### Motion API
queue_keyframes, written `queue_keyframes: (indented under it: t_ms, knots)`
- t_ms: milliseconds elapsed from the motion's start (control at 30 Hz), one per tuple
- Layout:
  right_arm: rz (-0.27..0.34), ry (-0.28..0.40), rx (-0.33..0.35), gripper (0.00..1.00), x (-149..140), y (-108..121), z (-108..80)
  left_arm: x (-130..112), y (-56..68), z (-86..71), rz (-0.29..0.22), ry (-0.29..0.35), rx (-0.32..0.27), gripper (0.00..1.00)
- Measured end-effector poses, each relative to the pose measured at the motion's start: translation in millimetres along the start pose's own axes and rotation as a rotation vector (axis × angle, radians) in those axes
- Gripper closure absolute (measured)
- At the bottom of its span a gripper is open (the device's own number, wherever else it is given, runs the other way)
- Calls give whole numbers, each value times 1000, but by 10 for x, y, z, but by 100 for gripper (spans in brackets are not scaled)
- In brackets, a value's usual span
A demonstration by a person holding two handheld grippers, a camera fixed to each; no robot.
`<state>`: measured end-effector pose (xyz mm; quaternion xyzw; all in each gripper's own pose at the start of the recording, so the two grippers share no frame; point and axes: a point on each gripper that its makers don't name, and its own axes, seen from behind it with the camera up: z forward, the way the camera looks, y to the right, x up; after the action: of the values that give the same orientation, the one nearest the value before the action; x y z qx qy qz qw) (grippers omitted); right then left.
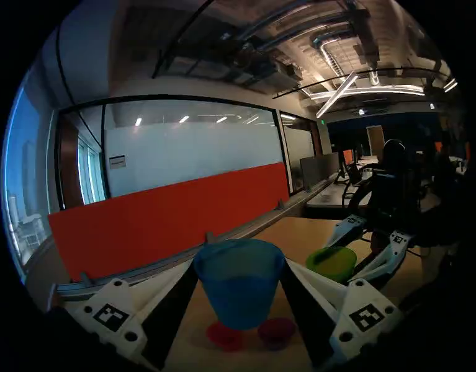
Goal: Pour water
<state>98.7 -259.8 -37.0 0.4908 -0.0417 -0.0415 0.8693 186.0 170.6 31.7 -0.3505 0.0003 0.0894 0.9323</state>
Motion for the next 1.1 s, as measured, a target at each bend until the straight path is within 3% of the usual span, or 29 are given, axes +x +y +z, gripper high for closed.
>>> queue_keyframes:
  t_ms: [467,1100]
  knots:
    - [-6,-4,61,10,13,-212,31,81,39,15,65,10,-5,12]
    - [-29,-33,109,10,-59,-376,51,220,80,37,206,18,14,12]
